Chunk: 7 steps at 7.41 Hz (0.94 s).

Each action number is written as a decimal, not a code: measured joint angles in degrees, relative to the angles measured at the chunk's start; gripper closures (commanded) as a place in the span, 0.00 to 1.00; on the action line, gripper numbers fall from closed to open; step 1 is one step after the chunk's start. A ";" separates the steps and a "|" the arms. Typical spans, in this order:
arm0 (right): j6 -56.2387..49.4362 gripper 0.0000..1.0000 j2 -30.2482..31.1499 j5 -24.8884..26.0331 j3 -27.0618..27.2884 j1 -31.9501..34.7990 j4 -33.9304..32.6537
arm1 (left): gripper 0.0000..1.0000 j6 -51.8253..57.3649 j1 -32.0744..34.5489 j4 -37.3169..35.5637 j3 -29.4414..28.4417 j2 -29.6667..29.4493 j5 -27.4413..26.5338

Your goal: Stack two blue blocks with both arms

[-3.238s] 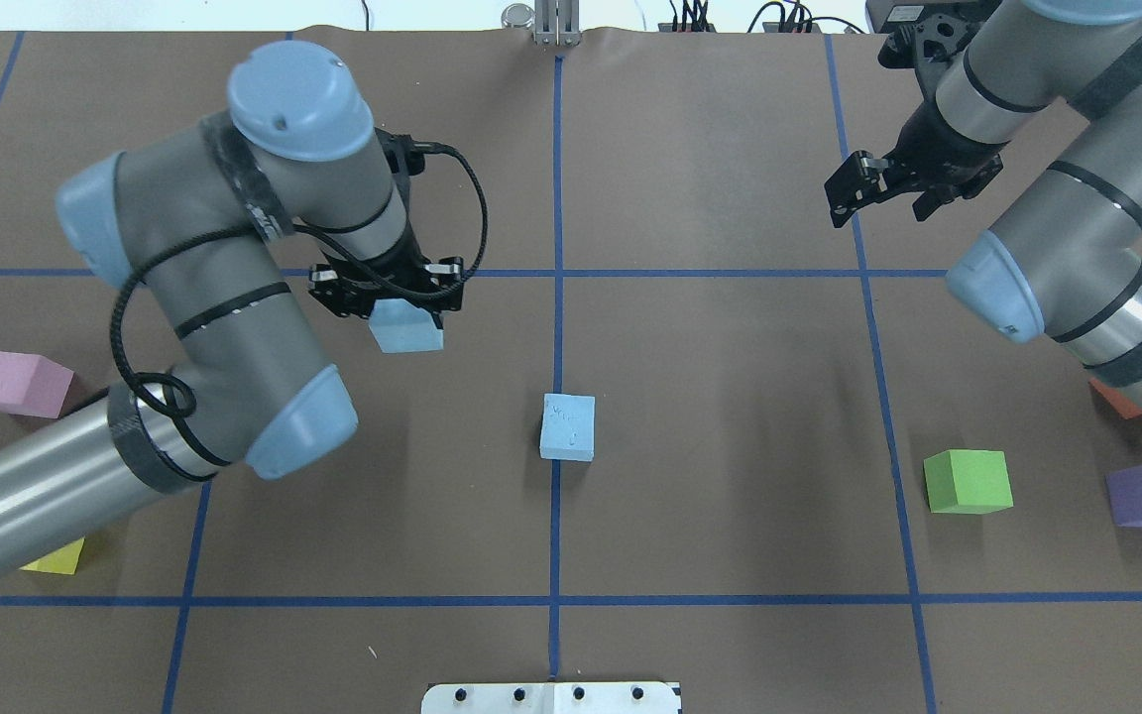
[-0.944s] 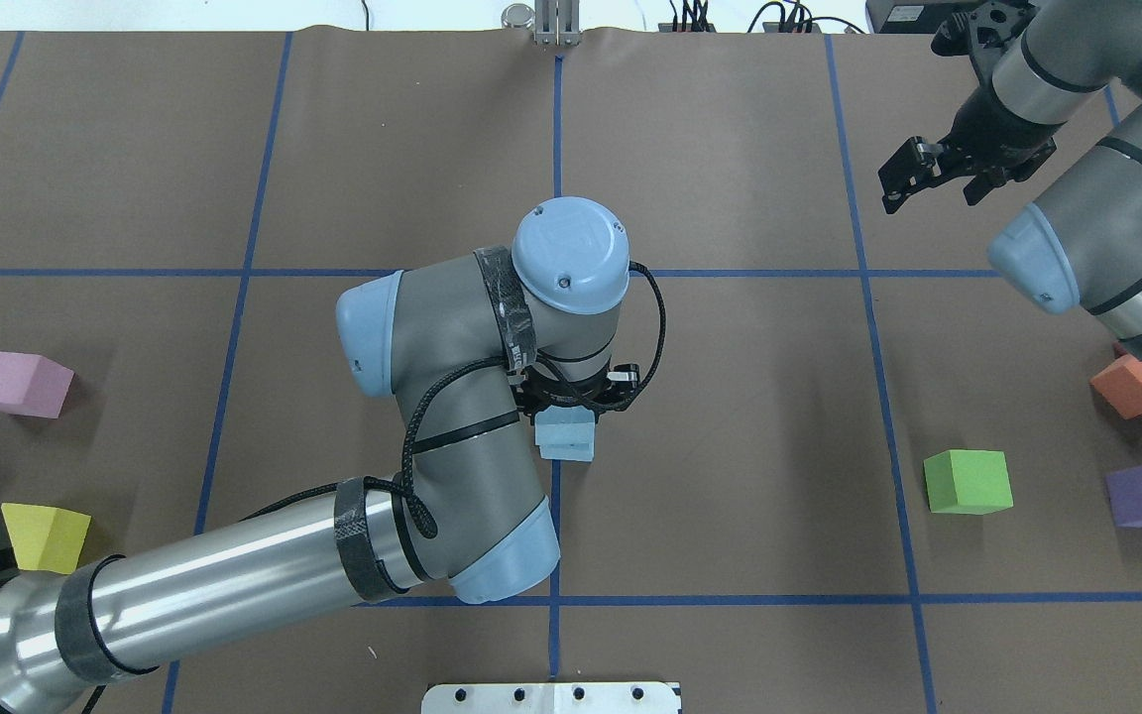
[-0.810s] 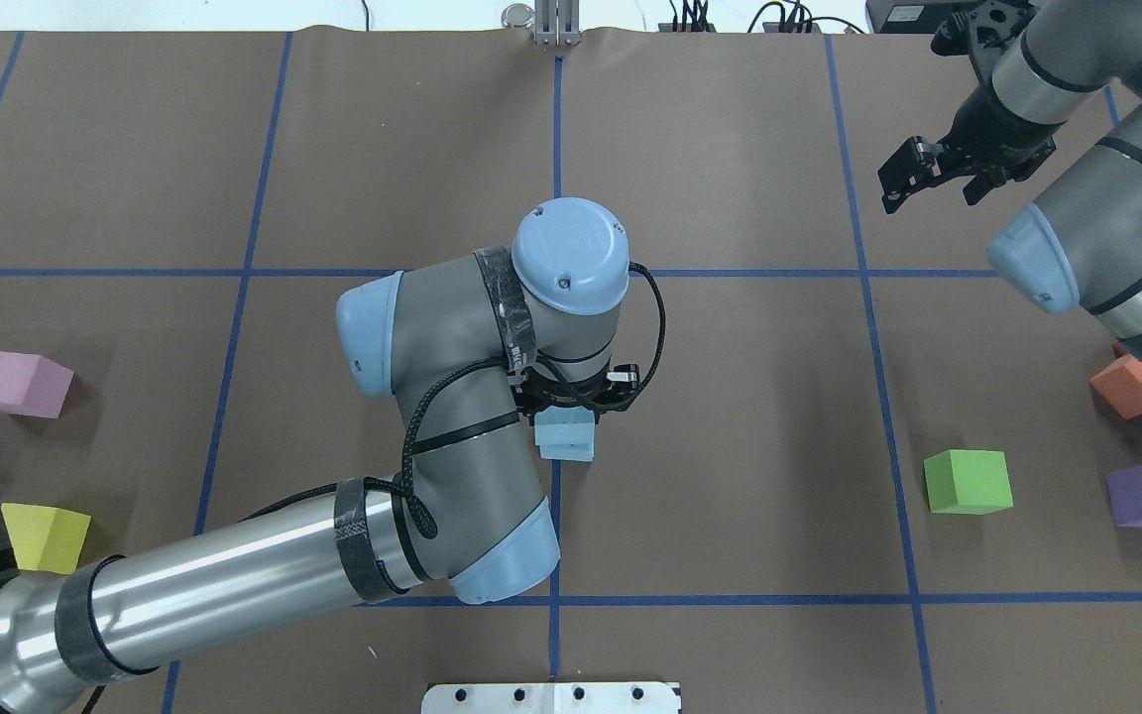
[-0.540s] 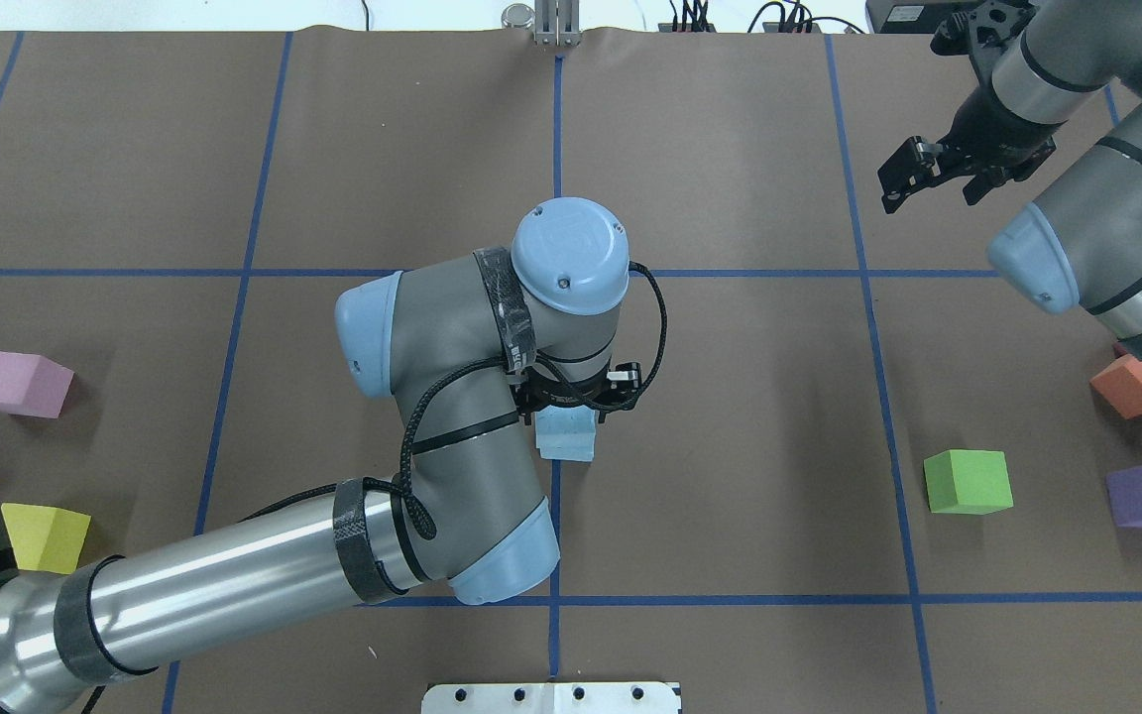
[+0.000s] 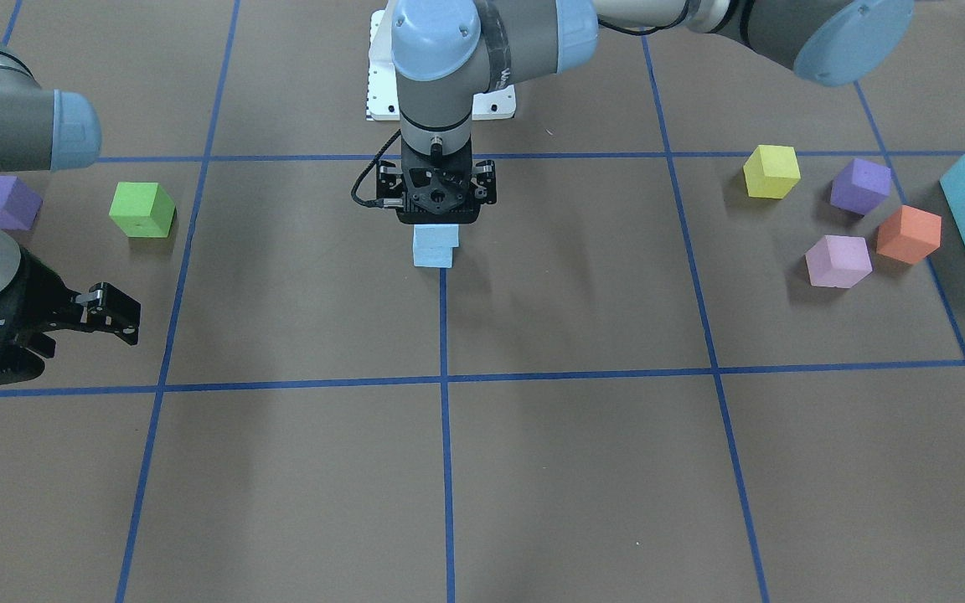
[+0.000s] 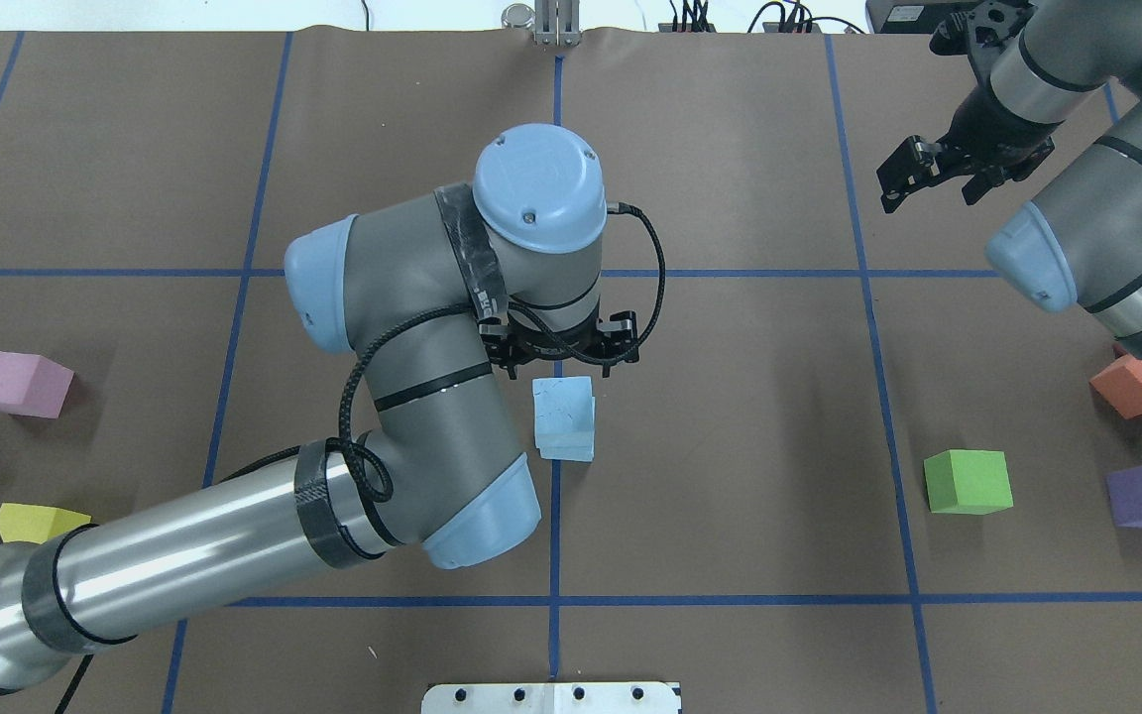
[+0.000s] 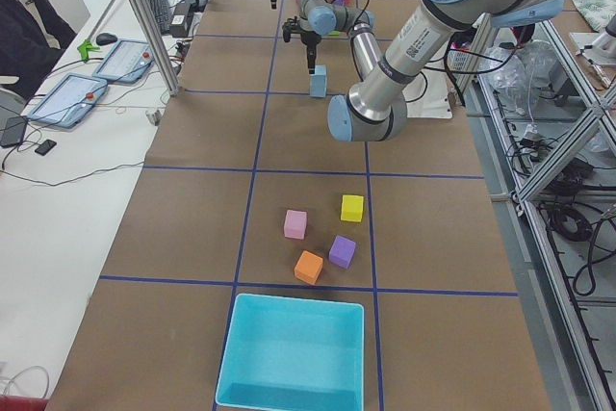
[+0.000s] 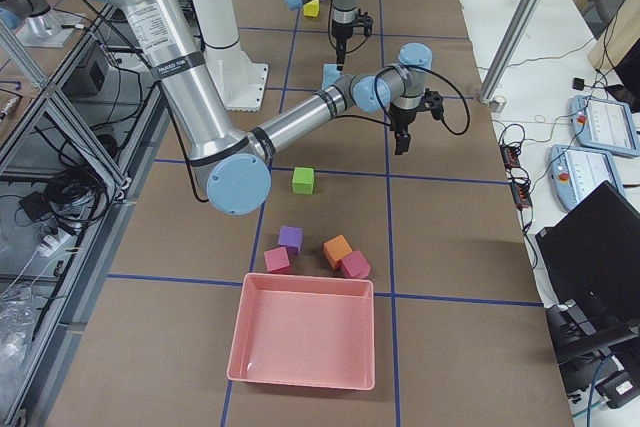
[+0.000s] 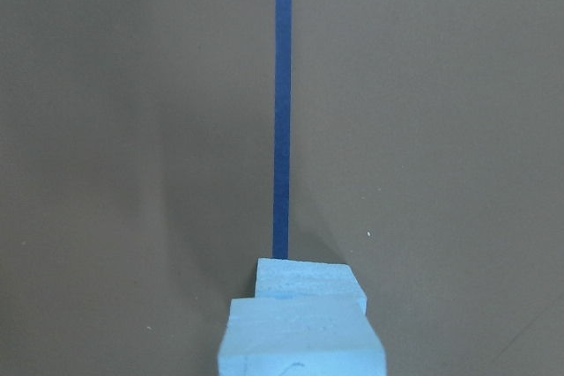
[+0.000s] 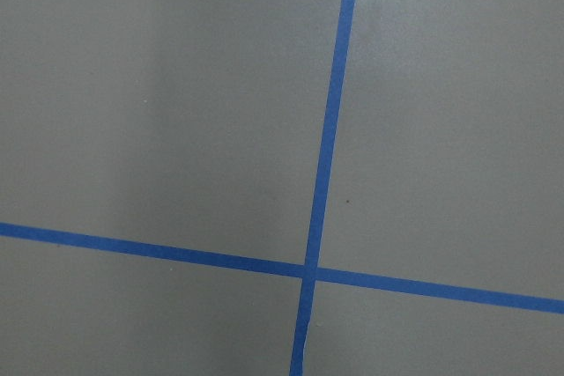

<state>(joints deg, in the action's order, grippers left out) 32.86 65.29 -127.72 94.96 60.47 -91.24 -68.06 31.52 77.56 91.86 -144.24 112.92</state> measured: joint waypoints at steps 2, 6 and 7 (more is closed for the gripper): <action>-0.06 0.00 0.10 0.02 -0.39 0.00 0.03 | 0.03 10.13 9.81 -5.10 4.72 2.93 6.26; -8.98 0.00 -0.09 -3.98 -7.12 7.88 1.75 | 0.03 47.42 36.89 -6.33 6.90 21.23 16.60; -14.28 0.00 -0.20 -5.61 -10.44 12.19 1.75 | 0.03 55.05 42.39 -6.28 5.54 24.69 17.36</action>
<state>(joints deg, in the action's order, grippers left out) 18.58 65.08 -133.34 84.51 72.66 -89.49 -13.02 73.91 71.27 97.40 -119.55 130.28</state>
